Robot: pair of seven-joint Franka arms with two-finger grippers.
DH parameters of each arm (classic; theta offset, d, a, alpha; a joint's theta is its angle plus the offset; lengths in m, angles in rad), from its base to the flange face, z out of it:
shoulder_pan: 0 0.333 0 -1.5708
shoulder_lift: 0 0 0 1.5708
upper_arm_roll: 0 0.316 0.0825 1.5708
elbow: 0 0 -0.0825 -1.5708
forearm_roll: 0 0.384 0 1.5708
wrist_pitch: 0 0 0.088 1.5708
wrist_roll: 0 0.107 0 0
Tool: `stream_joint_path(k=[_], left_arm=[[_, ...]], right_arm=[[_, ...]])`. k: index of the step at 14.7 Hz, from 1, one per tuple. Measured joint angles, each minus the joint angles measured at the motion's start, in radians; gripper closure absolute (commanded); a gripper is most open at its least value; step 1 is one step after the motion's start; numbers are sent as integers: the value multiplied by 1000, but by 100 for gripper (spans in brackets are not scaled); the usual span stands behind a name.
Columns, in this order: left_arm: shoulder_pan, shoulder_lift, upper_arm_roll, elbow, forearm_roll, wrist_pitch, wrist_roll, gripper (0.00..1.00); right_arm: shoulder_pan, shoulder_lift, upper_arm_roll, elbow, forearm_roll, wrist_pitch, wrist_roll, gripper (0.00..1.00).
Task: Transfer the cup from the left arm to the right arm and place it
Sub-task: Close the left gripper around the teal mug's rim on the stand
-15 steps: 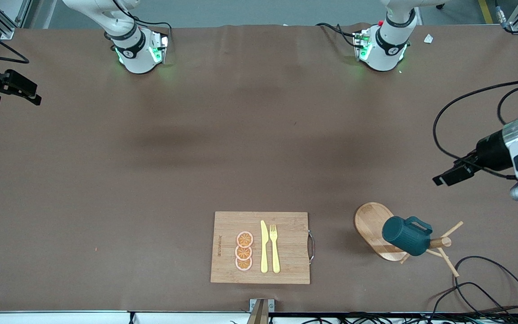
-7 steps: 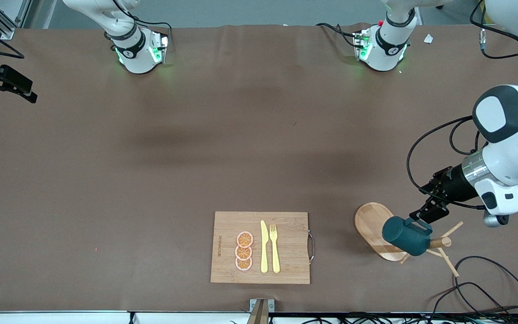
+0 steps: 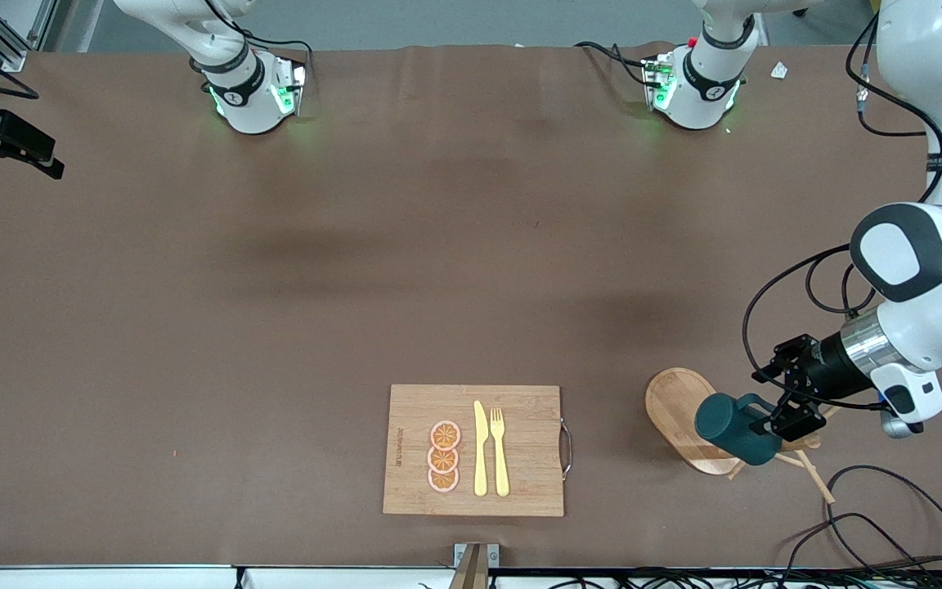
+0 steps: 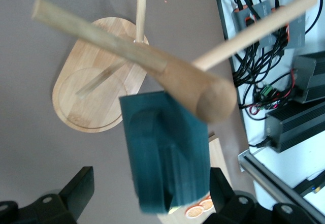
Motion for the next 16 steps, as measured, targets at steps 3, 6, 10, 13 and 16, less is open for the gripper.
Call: stream_joint_path(k=[3, 6, 10, 13, 16], left_arm=[[6, 29, 0, 29, -21, 14, -1, 0], [5, 50, -4, 47, -41, 14, -2, 0], [1, 72, -9, 61, -89, 33, -2, 0], [-5, 91, -11, 62, -92, 56, -2, 0], [-7, 108, -18, 64, -92, 61, -2, 0]], right_arm=[[0, 0, 2, 1, 1, 0, 0, 0], [0, 0, 4, 9, 2, 0, 0, 0], [0, 0, 3, 16, 2, 0, 0, 0], [0, 0, 4, 16, 2, -2, 0, 0], [0, 0, 4, 16, 2, -6, 0, 0]])
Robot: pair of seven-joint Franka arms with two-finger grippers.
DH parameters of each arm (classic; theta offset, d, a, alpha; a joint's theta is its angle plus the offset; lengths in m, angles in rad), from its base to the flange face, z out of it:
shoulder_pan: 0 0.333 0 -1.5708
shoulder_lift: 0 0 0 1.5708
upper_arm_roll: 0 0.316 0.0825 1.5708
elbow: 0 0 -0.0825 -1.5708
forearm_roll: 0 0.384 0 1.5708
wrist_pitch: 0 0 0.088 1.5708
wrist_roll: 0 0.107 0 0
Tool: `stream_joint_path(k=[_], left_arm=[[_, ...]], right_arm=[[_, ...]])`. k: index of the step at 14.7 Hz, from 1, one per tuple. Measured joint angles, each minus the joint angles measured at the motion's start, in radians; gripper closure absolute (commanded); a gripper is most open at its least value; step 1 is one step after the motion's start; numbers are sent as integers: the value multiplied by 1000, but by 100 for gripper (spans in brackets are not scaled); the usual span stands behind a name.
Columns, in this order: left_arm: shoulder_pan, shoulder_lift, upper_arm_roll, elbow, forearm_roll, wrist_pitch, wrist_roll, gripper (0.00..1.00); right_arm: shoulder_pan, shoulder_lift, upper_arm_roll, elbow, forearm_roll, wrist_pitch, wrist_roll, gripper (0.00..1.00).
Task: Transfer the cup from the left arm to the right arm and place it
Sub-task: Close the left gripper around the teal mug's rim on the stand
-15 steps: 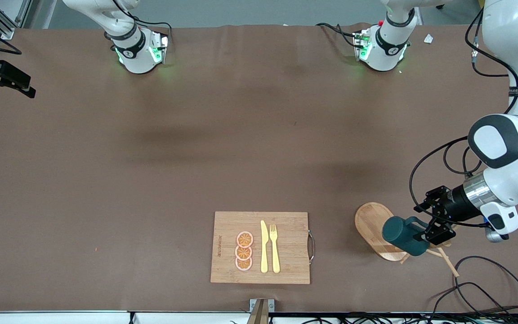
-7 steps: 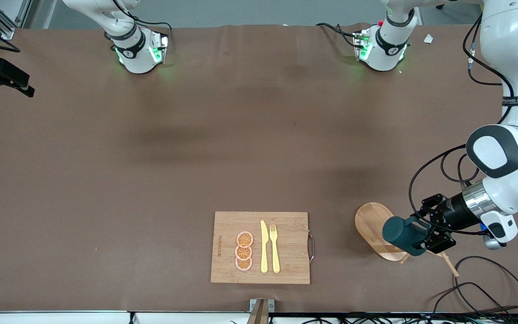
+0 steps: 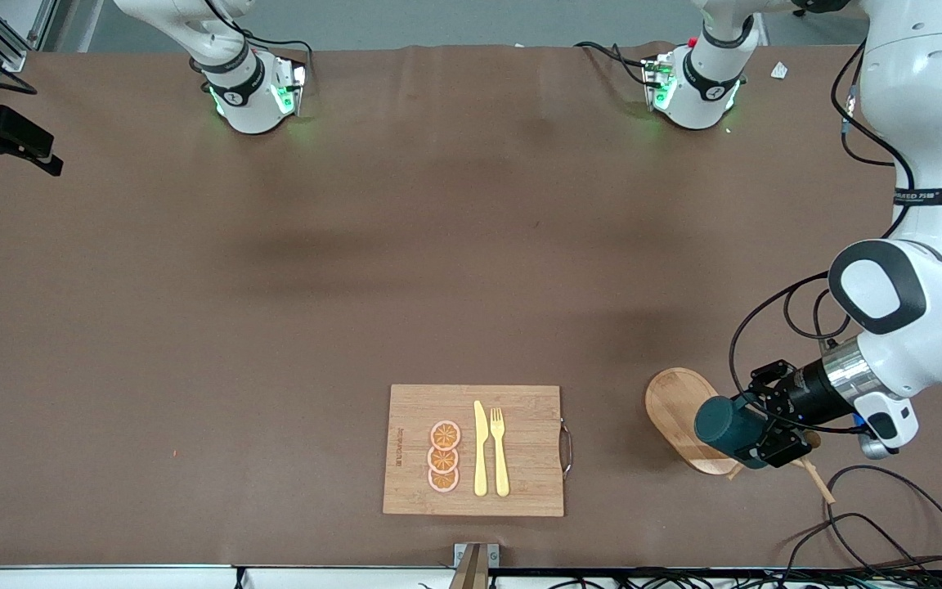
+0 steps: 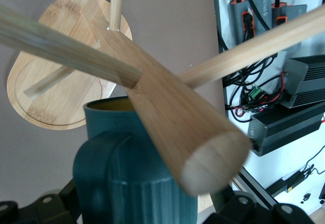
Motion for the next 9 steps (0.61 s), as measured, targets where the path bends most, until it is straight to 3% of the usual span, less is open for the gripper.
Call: stream_joint_path(k=[4, 9], left_arm=[[0, 12, -2, 3, 0, 12, 0, 5], [1, 12, -3, 7, 0, 12, 0, 22]], right_arm=[[0, 1, 0, 0, 1, -1, 0, 0], [0, 1, 0, 0, 1, -1, 0, 0]])
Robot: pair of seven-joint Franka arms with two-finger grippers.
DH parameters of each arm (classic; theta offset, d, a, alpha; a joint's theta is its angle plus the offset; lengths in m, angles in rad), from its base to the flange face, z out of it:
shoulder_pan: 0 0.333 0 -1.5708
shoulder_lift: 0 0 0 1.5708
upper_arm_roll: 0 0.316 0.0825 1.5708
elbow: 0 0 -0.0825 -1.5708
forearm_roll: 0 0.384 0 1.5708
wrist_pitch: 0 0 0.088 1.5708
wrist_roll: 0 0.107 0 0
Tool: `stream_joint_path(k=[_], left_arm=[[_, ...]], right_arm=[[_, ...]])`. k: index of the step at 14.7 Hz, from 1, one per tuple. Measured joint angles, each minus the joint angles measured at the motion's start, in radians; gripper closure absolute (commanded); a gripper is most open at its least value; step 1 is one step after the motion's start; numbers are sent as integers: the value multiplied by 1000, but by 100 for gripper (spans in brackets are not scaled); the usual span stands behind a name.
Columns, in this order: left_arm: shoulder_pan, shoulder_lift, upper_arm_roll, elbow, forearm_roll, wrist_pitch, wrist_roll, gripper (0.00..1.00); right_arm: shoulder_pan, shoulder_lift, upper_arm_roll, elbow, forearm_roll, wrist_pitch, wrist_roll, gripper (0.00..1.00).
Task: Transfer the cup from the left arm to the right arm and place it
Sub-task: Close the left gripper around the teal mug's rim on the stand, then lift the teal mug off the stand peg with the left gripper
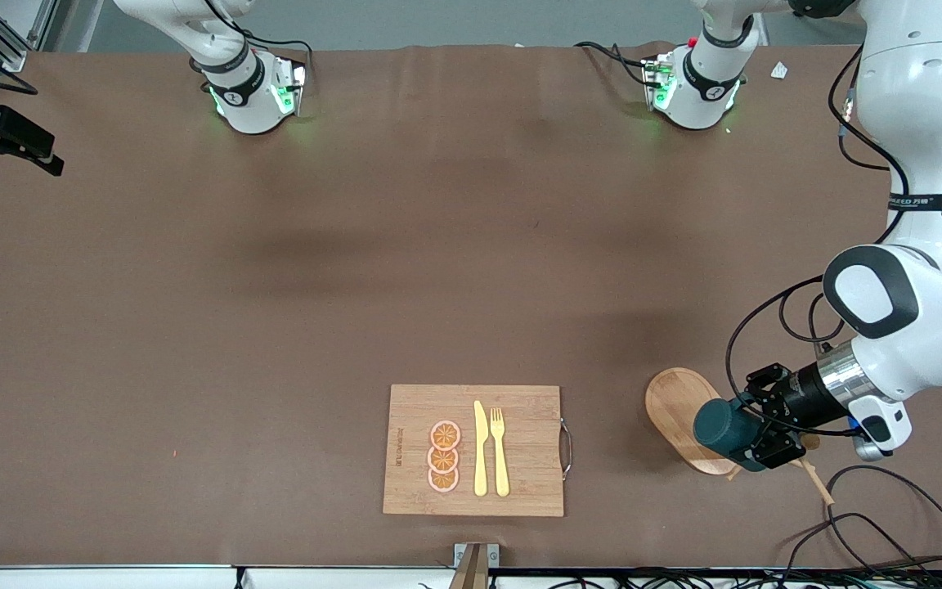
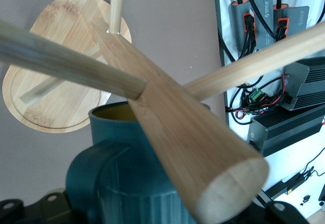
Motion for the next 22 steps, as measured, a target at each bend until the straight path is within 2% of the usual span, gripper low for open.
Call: stream_joint_path(k=[3, 9, 14, 22], left_arm=[[0, 0, 0, 2, 0, 0, 0, 33], [2, 0, 0, 6, 0, -15, 0, 33], [5, -23, 0, 25, 0, -118, 0, 33], [1, -119, -2, 30, 24, -294, 0, 33]], right_arm=[[0, 0, 0, 0, 0, 0, 0, 0], [0, 0, 0, 0, 0, 0, 0, 0], [0, 0, 0, 0, 0, 1, 0, 0], [0, 4, -1, 0, 0, 2, 0, 0]])
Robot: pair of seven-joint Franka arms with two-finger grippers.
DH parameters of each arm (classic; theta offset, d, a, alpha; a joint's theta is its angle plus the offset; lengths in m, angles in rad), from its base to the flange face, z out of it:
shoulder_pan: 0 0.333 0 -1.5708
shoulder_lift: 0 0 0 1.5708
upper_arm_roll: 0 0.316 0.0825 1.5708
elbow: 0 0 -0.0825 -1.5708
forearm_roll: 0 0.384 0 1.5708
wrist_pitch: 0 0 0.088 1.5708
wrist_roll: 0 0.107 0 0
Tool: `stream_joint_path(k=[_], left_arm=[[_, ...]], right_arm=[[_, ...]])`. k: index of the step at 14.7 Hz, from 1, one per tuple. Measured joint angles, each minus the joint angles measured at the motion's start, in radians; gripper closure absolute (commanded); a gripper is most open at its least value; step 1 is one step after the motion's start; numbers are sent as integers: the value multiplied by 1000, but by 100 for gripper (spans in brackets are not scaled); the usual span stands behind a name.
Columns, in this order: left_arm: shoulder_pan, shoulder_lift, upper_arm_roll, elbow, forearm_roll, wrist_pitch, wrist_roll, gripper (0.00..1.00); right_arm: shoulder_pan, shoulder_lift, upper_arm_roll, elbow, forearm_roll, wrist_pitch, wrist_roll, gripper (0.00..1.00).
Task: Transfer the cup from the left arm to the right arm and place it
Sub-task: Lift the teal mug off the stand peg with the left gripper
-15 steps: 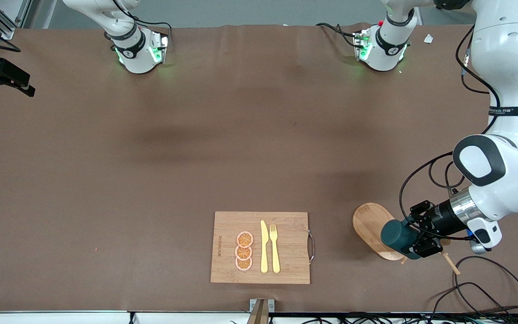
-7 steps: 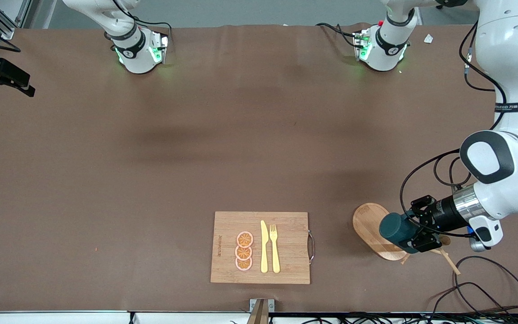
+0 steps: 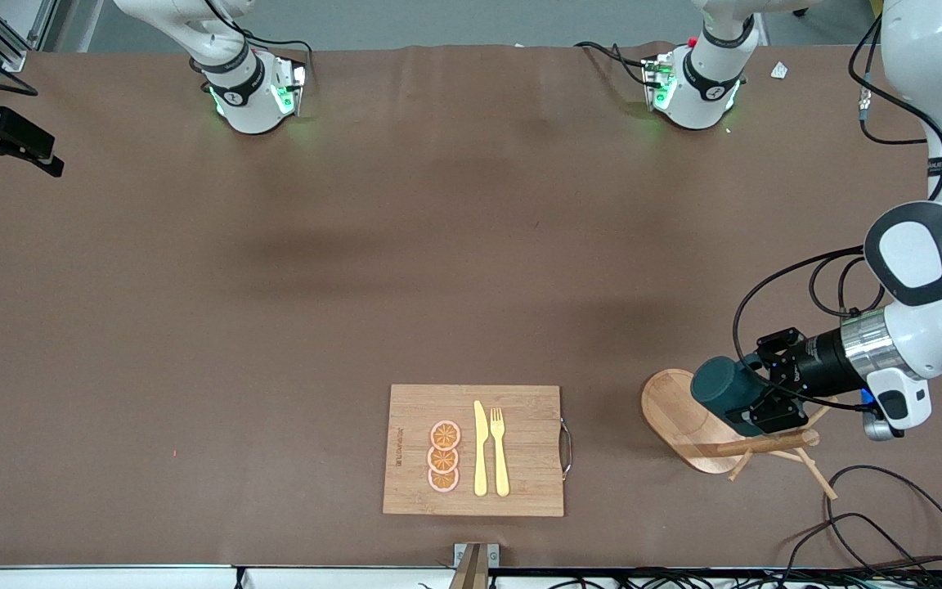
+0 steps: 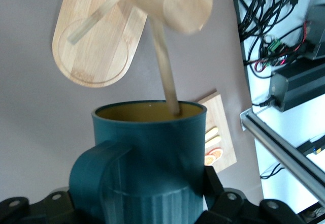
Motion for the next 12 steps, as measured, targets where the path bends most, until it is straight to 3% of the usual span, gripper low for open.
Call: stream_joint_path(k=[6, 12], left_arm=[[-4, -32, -65, 0, 18, -27, -29, 35], [-71, -42, -139, 1, 134, -31, -114, 35]], right_arm=[[0, 3, -1, 0, 0, 0, 0, 0], [0, 6, -1, 0, 0, -1, 0, 0]])
